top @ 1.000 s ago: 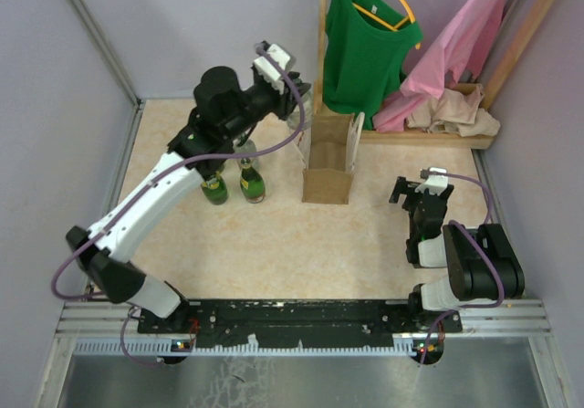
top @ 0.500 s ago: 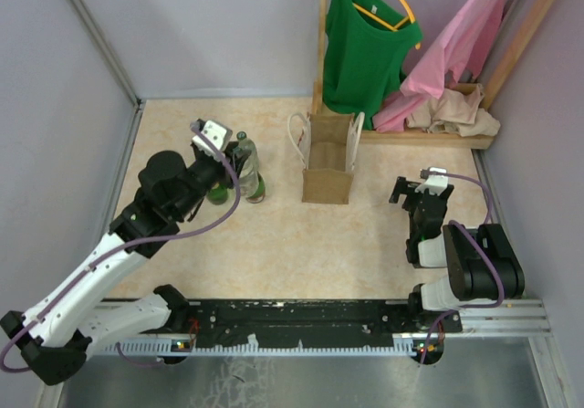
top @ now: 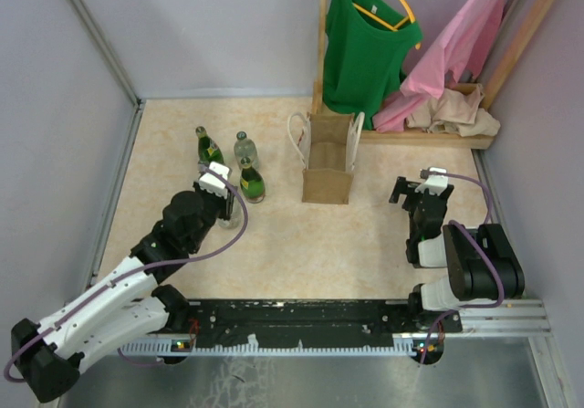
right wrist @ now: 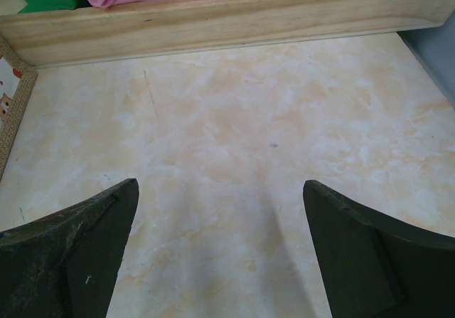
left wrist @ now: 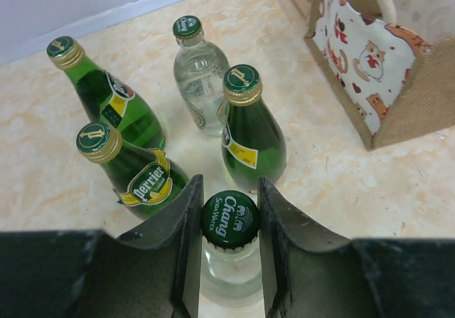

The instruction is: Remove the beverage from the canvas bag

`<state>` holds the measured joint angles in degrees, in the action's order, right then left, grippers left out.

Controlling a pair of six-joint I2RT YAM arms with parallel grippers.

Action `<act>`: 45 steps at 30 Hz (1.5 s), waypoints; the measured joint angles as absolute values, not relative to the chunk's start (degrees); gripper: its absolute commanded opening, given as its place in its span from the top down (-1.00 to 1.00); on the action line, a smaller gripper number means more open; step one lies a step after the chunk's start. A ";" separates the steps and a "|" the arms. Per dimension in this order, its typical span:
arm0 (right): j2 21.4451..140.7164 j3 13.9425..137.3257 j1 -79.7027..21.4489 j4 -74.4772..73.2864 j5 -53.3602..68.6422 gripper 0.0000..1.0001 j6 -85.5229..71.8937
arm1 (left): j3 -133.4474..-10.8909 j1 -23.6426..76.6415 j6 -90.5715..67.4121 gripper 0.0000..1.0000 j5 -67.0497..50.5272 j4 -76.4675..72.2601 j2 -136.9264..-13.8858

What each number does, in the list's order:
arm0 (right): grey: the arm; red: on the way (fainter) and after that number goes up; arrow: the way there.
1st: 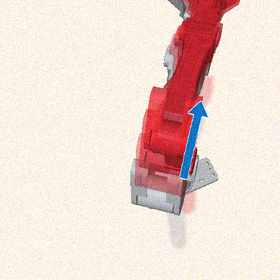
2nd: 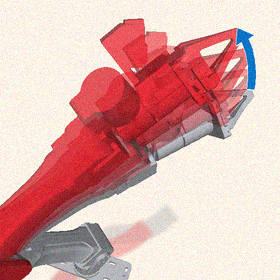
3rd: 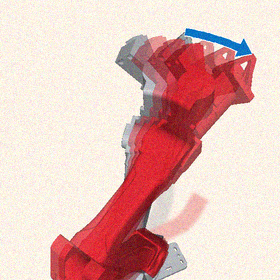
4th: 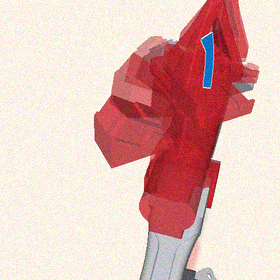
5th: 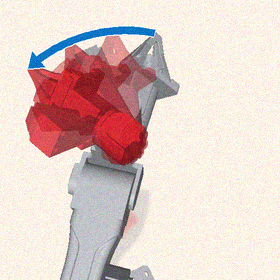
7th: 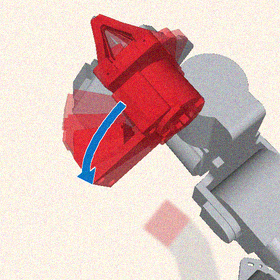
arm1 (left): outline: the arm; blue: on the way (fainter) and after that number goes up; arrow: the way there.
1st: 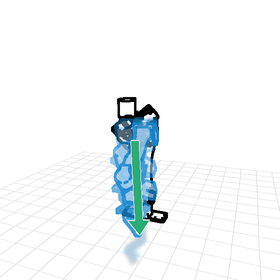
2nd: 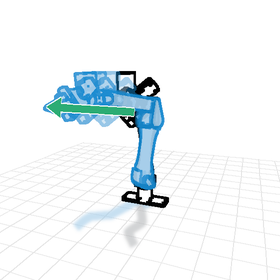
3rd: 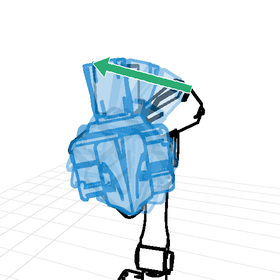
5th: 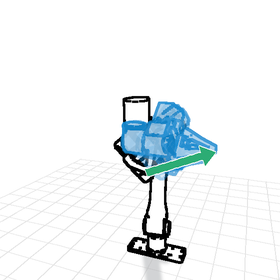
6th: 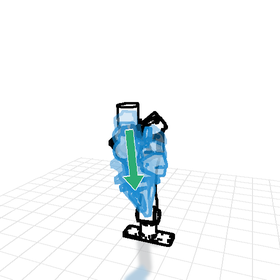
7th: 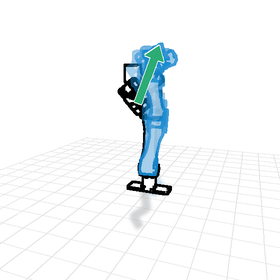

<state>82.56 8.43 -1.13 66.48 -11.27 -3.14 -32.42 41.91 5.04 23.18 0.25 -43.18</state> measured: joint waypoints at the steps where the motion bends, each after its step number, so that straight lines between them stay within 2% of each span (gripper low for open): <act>1: 82.56 8.40 -1.13 66.46 -11.27 -0.98 -3.14 | -31.68 41.91 4.91 1.00 24.23 -1.21 -43.57; 9: 82.56 8.43 -1.13 66.46 -11.27 -0.98 -3.14 | -27.35 41.28 3.03 1.00 27.20 -11.09 -46.65; 26: 82.56 8.43 -1.13 66.46 -11.27 -0.98 -3.14 | -24.77 37.28 -1.85 0.99 27.38 -15.44 -51.66; 31: 82.56 8.43 -1.13 66.46 -11.27 -0.98 -3.14 | -24.23 36.80 -3.05 0.75 26.89 -16.58 -52.34; 35: 82.56 8.43 -1.13 66.46 -11.27 -0.98 -3.14 | -23.81 36.60 -4.05 0.25 26.74 -17.74 -52.62; 38: 82.56 8.43 -1.13 66.48 -11.27 -0.98 -3.14 | -23.70 36.60 -4.82 -0.03 26.70 -18.13 -52.73; 45: 82.56 8.43 -1.13 66.46 -11.27 -0.98 -3.14 | -23.70 36.60 -6.57 -0.28 26.59 -19.75 -52.36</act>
<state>82.56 8.43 -1.13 66.46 -11.27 -3.14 -23.70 36.60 -6.57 26.59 -19.75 -52.36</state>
